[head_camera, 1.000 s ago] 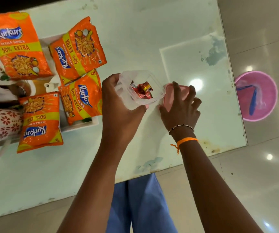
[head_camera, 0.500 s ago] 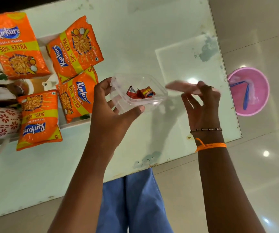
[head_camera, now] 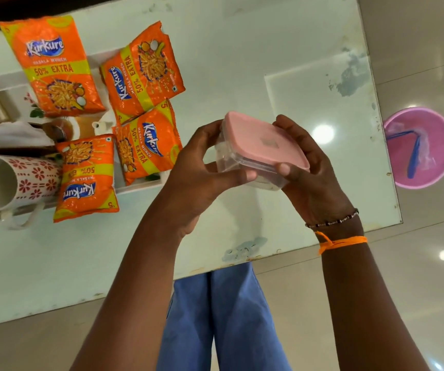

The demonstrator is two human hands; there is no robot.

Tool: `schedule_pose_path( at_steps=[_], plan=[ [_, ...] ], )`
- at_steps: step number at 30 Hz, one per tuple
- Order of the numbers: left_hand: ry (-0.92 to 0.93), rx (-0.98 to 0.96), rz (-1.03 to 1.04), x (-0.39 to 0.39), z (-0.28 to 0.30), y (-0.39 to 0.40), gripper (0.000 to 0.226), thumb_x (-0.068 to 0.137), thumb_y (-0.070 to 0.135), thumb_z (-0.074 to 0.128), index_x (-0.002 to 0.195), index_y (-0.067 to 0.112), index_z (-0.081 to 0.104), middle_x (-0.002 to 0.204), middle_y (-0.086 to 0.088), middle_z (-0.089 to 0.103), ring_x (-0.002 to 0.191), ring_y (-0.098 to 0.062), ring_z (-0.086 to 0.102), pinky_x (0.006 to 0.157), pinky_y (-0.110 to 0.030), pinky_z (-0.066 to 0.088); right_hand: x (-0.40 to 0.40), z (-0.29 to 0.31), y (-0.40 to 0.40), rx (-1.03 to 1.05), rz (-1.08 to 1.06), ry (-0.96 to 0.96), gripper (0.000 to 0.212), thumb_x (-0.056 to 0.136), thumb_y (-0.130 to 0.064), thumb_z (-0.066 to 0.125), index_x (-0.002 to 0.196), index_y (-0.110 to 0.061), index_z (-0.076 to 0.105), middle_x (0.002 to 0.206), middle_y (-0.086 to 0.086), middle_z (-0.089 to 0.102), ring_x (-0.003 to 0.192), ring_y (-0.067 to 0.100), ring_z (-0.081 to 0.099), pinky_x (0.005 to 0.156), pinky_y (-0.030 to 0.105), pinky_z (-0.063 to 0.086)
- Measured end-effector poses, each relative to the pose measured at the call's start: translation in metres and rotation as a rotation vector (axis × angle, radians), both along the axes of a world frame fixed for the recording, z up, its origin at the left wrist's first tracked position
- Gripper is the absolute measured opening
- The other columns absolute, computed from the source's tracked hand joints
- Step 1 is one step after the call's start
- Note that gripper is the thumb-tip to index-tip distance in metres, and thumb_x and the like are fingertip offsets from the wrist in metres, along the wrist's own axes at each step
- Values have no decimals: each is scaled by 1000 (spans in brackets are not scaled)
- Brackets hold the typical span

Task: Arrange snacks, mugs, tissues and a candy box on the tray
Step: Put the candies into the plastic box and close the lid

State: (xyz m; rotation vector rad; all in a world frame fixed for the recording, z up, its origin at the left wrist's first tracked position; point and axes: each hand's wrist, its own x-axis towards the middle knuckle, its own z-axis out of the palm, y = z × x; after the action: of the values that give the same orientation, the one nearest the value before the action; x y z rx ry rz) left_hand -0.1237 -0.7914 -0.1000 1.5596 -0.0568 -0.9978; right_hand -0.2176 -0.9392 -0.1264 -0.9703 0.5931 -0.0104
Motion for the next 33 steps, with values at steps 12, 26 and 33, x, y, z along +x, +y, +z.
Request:
schedule_pose_path(
  at_steps=[12,26,33],
  plan=[
    [341,106,104,-3,-2,-19,51,87,45,52,129,18,42,121,-8,58,110,-25,58,91,-37,53,1,12,-8,-420,185,72,84,57,-8,76,129,-24,36,126,-8,46,119,10,50,97,37,50],
    [173,103,252,-26,-8,-42,17,90,36,48,102,26,54,103,-1,64,100,-17,63,83,-28,57,-17,9,5,-28,-195,338,21,91,-19,49,88,-4,64,110,37,58,94,27,63,84,30,57],
    [137,85,244,-35,-3,-54,30,87,25,58,115,16,50,117,-12,61,110,-26,59,94,-42,52,-31,8,-17,36,-71,259,21,78,-26,58,96,-17,65,100,3,68,100,18,64,90,34,55]
  ],
)
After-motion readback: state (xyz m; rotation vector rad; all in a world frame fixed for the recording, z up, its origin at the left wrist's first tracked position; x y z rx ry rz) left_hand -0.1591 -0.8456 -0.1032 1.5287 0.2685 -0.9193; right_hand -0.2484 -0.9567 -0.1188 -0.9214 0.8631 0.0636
